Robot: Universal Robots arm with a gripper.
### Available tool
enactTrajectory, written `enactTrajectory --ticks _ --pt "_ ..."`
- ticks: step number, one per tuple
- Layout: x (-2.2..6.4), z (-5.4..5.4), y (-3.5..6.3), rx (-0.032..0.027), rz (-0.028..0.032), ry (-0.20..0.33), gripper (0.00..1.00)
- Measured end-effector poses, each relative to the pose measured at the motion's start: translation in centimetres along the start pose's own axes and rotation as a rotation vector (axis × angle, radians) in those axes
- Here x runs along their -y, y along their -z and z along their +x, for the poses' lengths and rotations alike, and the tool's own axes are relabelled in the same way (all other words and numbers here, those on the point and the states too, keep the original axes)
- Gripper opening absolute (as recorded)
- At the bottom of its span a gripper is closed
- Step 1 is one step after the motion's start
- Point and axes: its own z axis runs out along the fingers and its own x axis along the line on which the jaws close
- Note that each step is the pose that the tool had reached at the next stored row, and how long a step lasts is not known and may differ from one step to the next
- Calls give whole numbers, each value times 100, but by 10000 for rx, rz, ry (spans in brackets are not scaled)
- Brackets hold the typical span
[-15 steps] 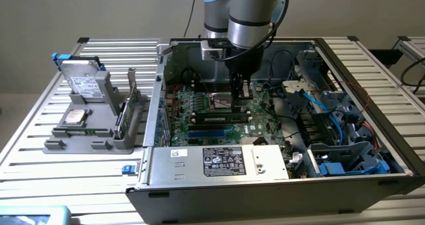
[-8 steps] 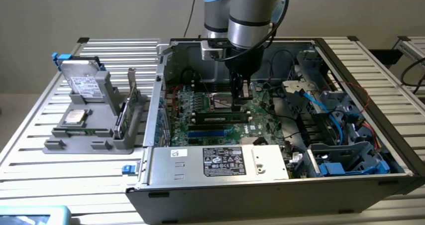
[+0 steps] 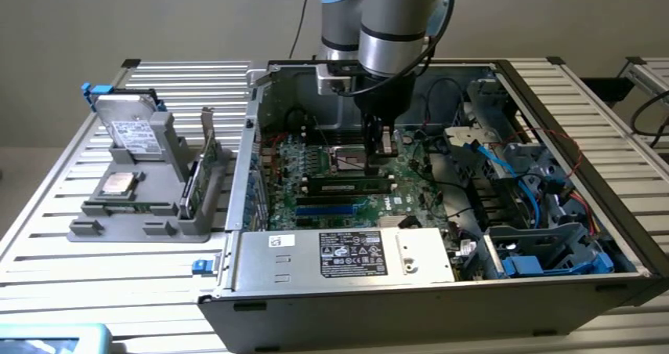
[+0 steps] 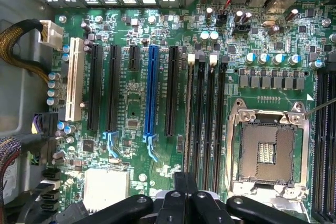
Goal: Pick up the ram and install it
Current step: 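Press down the ram until it locks into place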
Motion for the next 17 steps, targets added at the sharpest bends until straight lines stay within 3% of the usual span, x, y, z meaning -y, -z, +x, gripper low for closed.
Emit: enactTrajectory --ticks 3,4,6,17 --pt "1 -5 -5 -242 40 -72 11" --pt "2 -16 -6 -253 88 -83 11" --pt "3 -19 -18 -227 123 -102 11" --pt "25 -60 -77 -195 96 -431 11"
